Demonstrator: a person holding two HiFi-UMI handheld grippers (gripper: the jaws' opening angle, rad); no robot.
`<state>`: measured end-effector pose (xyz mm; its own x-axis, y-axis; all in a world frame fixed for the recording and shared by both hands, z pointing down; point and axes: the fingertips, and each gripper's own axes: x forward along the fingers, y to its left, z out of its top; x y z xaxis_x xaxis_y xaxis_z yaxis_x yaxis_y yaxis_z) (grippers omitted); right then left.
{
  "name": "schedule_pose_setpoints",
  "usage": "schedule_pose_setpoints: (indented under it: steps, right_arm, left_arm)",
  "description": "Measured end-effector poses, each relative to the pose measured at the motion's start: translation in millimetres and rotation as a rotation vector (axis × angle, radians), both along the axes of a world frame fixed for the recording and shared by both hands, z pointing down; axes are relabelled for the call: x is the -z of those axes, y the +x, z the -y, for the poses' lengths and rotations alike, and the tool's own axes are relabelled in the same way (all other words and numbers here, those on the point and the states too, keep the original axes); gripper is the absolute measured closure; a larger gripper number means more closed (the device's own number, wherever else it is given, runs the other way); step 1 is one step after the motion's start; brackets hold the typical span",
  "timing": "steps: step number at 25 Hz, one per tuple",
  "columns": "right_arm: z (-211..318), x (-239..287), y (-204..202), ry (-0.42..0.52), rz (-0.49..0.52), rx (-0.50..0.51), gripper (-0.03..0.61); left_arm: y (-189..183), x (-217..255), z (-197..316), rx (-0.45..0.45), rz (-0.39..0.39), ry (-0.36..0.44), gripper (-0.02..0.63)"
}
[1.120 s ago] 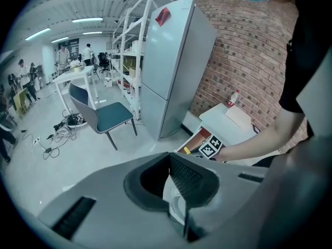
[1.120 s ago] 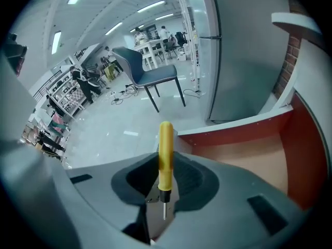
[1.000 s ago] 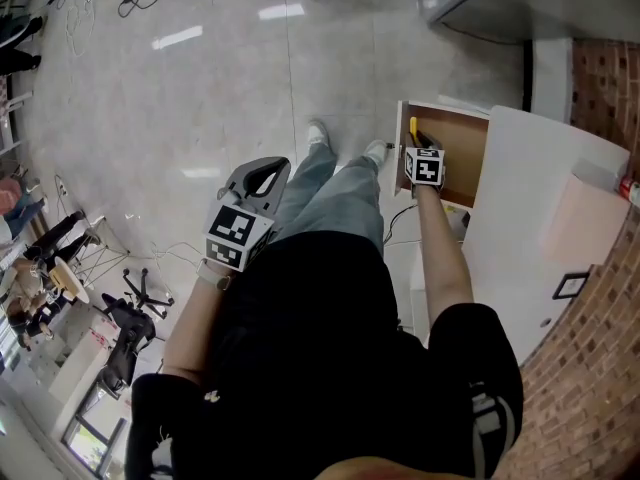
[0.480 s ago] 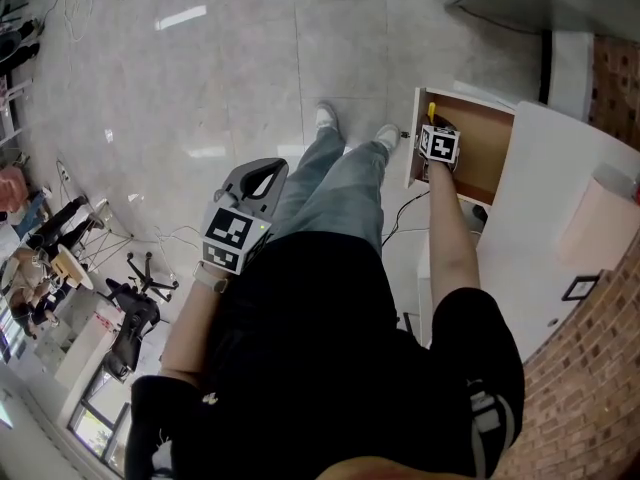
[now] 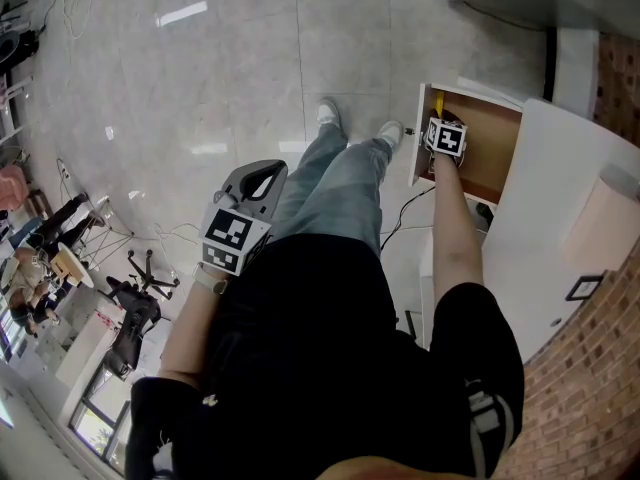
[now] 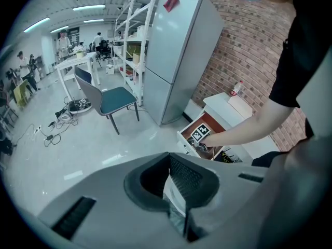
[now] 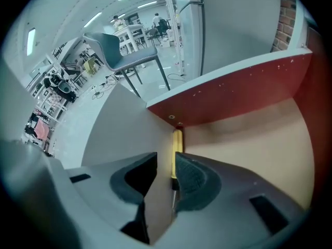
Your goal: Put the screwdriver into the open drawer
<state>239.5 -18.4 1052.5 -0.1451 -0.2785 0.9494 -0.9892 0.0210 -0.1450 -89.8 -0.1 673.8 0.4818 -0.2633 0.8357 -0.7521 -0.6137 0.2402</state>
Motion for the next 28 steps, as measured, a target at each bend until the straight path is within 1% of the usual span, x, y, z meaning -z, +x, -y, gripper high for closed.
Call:
schedule_pose_setpoints:
  steps: [2, 5, 10, 13, 18, 23, 28]
  right_arm:
    - [4.6, 6.9, -1.3, 0.012, -0.005, 0.007, 0.456]
    - [10.6, 26.4, -6.2, 0.048, 0.002, 0.009, 0.460]
    - [23.4, 78.5, -18.1, 0.130, 0.027, 0.036, 0.510]
    - [31.4, 119.7, -29.7, 0.200, 0.043, 0.065, 0.540]
    - [51.2, 196.5, -48.0, 0.317, 0.087, 0.117, 0.563]
    - [75.5, 271.2, -69.0, 0.417, 0.176, 0.166, 0.568]
    - [92.3, 346.7, -92.9, 0.511, 0.218, 0.239, 0.568]
  left_arm:
    - [0.0, 1.4, 0.3, 0.003, -0.005, 0.004, 0.609]
    - [2.7, 6.2, 1.6, 0.006, -0.015, 0.016, 0.609]
    - [9.2, 21.2, 10.7, 0.026, -0.042, 0.067, 0.609]
    - [10.1, 36.0, 18.1, 0.060, -0.051, 0.103, 0.609]
    - [11.9, 60.8, 29.0, 0.137, -0.085, 0.159, 0.609]
    - [12.9, 86.4, 42.0, 0.167, -0.098, 0.242, 0.609]
    - [12.0, 114.6, 56.1, 0.206, -0.143, 0.308, 0.609]
